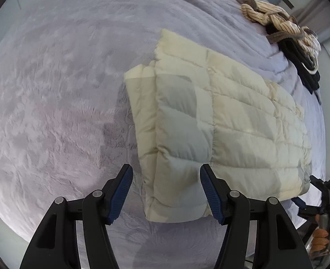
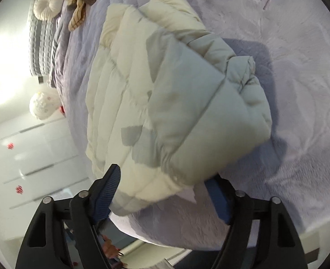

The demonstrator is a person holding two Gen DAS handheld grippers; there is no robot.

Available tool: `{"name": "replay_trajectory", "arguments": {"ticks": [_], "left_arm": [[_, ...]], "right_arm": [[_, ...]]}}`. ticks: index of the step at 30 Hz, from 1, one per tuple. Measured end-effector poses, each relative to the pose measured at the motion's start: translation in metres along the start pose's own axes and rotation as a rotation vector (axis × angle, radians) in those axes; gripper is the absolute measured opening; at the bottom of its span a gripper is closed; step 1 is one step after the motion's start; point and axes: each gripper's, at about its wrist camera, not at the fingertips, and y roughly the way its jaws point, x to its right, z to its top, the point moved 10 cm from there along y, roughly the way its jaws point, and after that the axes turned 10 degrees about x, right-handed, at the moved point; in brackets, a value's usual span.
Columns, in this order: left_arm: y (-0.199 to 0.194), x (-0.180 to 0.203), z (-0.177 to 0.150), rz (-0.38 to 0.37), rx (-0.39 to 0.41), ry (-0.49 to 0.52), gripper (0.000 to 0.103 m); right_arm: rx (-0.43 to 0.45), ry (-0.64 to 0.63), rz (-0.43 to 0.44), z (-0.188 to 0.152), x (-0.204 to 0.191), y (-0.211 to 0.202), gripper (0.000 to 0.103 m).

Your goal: Fold large clothes

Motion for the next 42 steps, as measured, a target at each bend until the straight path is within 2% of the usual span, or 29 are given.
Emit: {"name": "replay_trajectory", "arguments": {"ticks": [5, 11, 15, 16, 18, 21, 27, 31, 36, 37, 39, 40, 41, 42], "left_arm": [[-0.003, 0.009, 0.010, -0.008, 0.007, 0.028, 0.064], [-0.005, 0.014, 0.017, -0.011, 0.013, 0.032, 0.064], [-0.003, 0.013, 0.017, -0.003, 0.002, 0.045, 0.065], [-0.002, 0.012, 0.018, 0.000, -0.001, 0.047, 0.079], [-0.005, 0.011, 0.021, 0.008, 0.025, 0.047, 0.098], [-0.009, 0.009, 0.027, 0.007, 0.054, 0.058, 0.099], [-0.007, -0.007, 0.038, -0.038, 0.060, 0.022, 0.099], [-0.002, -0.025, 0.048, -0.069, 0.062, -0.006, 0.099], [0.022, -0.045, 0.055, -0.137, 0.018, -0.055, 0.098], [0.028, -0.047, 0.055, -0.155, 0.004, -0.067, 0.099], [0.040, -0.047, 0.053, -0.225, -0.037, -0.100, 0.099], [0.046, -0.046, 0.051, -0.275, -0.062, -0.123, 0.099], [0.051, -0.042, 0.050, -0.322, -0.083, -0.144, 0.099], [0.054, -0.039, 0.048, -0.355, -0.098, -0.155, 0.099]], "right_arm": [[-0.014, -0.122, -0.067, -0.023, -0.007, -0.016, 0.080], [-0.040, -0.210, -0.041, -0.066, -0.014, -0.035, 0.081], [-0.055, -0.309, -0.037, -0.081, -0.035, -0.034, 0.081], [-0.057, -0.340, -0.037, -0.083, -0.044, -0.033, 0.081], [-0.059, -0.378, -0.041, -0.089, -0.052, -0.034, 0.081], [-0.067, -0.433, -0.056, -0.097, -0.064, -0.030, 0.081], [-0.015, -0.599, -0.162, -0.096, -0.075, -0.019, 0.103], [0.022, -0.720, -0.230, -0.091, -0.085, -0.011, 0.103], [0.035, -0.750, -0.262, -0.085, -0.092, 0.002, 0.103], [0.040, -0.756, -0.270, -0.082, -0.092, 0.005, 0.100], [0.053, -0.767, -0.280, -0.080, -0.094, 0.010, 0.074], [0.054, -0.774, -0.299, -0.080, -0.094, 0.015, 0.040], [0.046, -0.779, -0.317, -0.079, -0.092, 0.021, 0.016], [0.035, -0.787, -0.313, -0.079, -0.092, 0.027, 0.013]]}}
